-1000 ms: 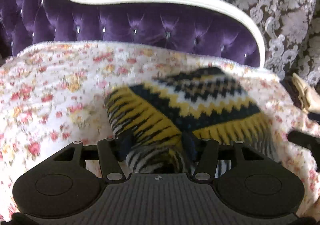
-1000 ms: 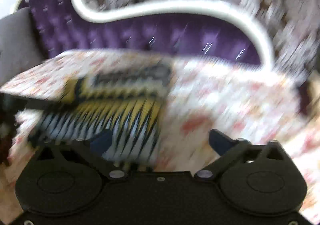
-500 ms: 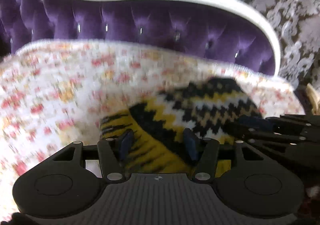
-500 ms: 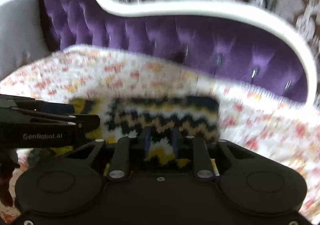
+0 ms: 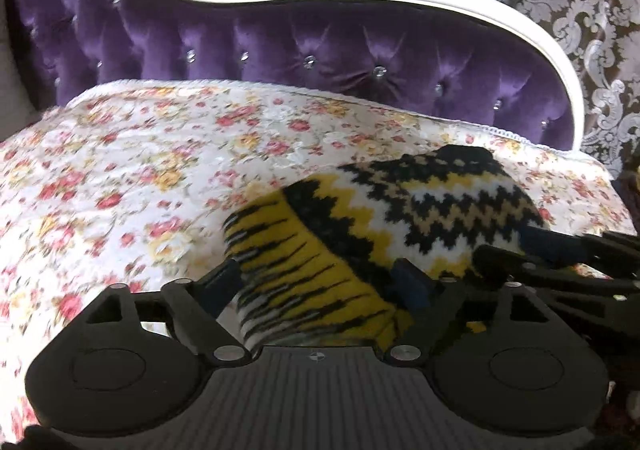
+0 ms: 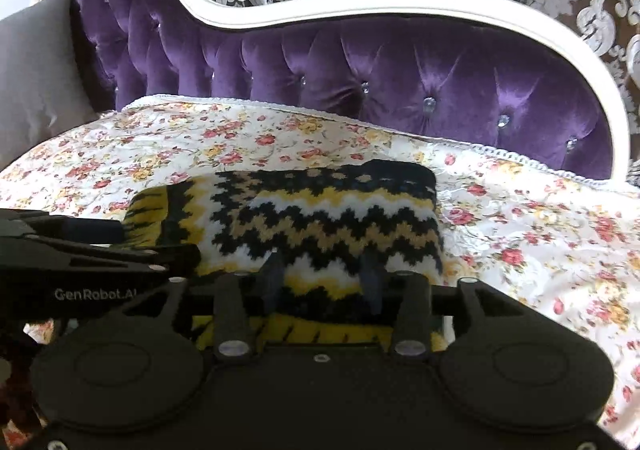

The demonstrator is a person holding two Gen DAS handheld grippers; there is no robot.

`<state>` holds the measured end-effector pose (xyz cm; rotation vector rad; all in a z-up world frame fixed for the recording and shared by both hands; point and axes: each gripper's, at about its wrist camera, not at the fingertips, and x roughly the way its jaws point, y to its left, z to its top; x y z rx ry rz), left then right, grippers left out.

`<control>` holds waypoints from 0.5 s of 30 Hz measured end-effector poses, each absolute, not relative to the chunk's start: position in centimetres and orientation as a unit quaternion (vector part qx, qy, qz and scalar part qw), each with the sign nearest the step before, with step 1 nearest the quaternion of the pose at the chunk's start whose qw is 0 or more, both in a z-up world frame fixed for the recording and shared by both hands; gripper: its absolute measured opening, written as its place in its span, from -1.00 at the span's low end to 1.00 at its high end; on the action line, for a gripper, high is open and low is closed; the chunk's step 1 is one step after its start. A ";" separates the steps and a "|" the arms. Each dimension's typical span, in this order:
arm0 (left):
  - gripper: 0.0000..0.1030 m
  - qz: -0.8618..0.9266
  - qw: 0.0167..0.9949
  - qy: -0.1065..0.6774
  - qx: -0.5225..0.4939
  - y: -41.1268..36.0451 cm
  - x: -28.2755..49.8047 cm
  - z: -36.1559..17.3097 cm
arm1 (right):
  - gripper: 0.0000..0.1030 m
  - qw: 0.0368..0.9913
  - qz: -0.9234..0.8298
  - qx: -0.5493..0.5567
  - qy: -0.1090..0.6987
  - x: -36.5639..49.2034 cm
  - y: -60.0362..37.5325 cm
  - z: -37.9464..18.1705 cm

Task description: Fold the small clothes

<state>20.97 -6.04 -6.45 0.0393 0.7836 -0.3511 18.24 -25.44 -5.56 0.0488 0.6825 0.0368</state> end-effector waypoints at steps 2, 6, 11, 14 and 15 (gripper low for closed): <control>0.71 -0.163 0.909 0.384 0.014 -5.7 20.8 -6.5 | 0.15 0.942 0.020 0.026 0.333 17.5 -25.4 -5.4; 0.86 -0.152 0.911 0.382 0.024 -5.6 20.3 -6.5 | 0.30 0.944 0.022 0.023 0.328 16.2 -25.0 -5.3; 0.86 -0.158 0.909 0.383 0.039 -5.7 19.4 -5.9 | 0.64 0.946 0.024 0.012 0.324 14.8 -24.4 -5.0; 0.86 -0.159 0.910 0.380 0.049 -5.6 18.2 -5.3 | 0.67 0.946 0.020 0.006 0.323 13.6 -24.0 -4.8; 0.86 -0.159 0.910 0.380 0.048 -5.4 17.8 -5.1 | 0.68 0.946 0.019 0.009 0.324 13.2 -24.0 -4.7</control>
